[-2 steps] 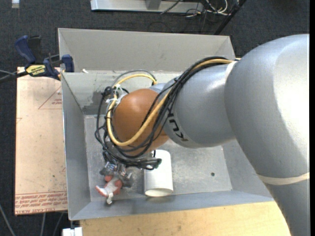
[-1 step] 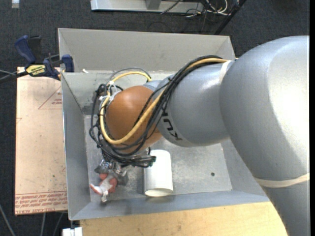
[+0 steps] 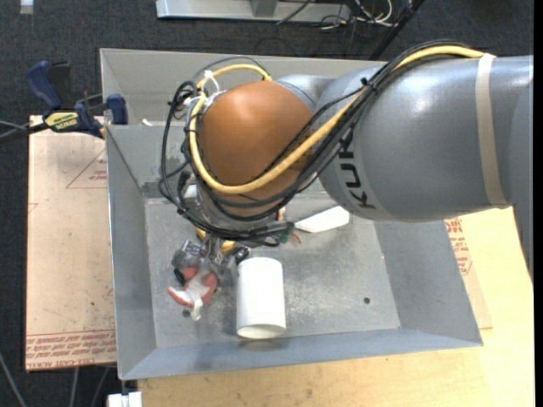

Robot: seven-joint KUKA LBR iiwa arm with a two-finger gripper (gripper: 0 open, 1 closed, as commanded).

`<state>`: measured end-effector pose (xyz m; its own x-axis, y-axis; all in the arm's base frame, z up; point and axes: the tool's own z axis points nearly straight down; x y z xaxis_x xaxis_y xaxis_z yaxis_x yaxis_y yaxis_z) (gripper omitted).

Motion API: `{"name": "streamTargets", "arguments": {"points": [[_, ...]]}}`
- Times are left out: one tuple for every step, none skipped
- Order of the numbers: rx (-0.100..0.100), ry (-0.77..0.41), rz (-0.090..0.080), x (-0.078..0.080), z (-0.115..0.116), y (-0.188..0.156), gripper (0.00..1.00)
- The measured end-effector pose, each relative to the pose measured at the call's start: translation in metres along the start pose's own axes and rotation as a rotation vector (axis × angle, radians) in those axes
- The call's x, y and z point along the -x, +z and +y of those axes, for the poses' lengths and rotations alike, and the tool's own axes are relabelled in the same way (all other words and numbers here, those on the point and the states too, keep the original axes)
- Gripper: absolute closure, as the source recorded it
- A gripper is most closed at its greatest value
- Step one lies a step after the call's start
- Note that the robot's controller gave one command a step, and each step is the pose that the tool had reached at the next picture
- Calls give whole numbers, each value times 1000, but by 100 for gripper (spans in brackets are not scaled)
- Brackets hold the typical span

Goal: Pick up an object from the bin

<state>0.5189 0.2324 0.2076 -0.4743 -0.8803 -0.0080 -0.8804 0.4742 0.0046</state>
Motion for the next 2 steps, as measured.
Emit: {"name": "streamTargets", "arguments": {"points": [[1,0,1,0,0,0,100],[1,1,1,0,0,0,100]]}}
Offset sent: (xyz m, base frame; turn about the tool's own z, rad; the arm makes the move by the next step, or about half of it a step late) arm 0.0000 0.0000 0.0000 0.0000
